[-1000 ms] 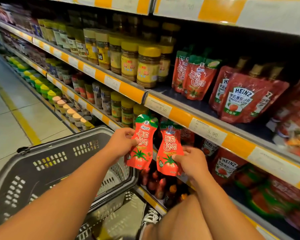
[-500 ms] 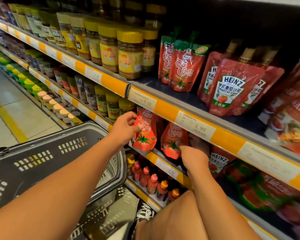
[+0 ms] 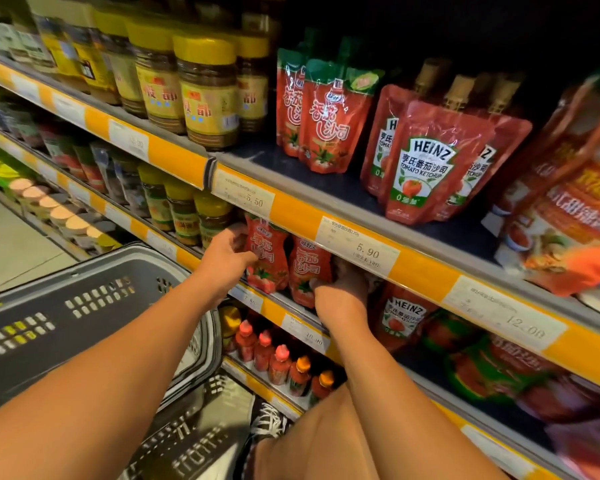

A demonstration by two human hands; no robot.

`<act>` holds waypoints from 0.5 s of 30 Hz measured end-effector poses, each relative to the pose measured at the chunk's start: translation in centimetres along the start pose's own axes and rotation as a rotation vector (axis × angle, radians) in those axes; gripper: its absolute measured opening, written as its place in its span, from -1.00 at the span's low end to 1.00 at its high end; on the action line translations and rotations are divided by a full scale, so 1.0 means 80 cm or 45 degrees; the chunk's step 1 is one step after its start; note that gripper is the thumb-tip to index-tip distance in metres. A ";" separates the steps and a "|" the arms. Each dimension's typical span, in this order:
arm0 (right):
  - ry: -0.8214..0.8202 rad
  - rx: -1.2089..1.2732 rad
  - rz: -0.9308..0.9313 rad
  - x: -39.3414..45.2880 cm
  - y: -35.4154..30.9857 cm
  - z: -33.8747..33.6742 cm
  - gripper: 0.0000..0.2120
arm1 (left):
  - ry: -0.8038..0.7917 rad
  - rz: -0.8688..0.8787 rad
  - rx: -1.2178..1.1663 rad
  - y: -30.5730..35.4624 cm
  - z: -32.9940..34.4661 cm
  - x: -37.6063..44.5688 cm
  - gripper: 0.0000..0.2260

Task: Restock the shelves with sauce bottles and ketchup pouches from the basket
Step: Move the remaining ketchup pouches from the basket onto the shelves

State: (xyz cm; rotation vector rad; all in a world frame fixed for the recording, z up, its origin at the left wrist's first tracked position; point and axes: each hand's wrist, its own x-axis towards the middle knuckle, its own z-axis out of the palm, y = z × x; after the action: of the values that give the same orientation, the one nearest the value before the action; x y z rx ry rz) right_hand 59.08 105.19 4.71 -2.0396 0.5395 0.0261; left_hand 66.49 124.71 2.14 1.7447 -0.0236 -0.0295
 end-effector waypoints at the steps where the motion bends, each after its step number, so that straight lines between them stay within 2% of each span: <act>1: -0.014 -0.013 0.023 0.000 -0.003 -0.001 -0.67 | -0.005 0.016 0.060 0.001 0.001 0.000 -0.62; 5: 0.038 -0.191 -0.020 0.009 0.000 0.002 -0.62 | -0.055 0.044 0.262 -0.001 0.001 -0.005 -0.58; 9: 0.087 -0.405 -0.045 0.008 -0.001 0.008 -0.60 | 0.004 0.043 0.446 -0.009 0.004 -0.014 -0.63; 12: 0.186 -0.562 -0.121 0.004 0.001 0.012 -0.59 | 0.019 0.047 0.451 -0.016 0.007 -0.020 -0.62; 15: 0.204 -0.567 -0.151 0.000 0.000 0.011 -0.61 | 0.017 0.051 0.456 -0.020 0.009 -0.023 -0.62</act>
State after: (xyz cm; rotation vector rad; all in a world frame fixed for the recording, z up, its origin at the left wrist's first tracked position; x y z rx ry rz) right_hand 59.27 105.89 4.26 -2.5215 0.5463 -0.0968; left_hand 64.65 124.33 0.47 2.1021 -0.0567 0.0166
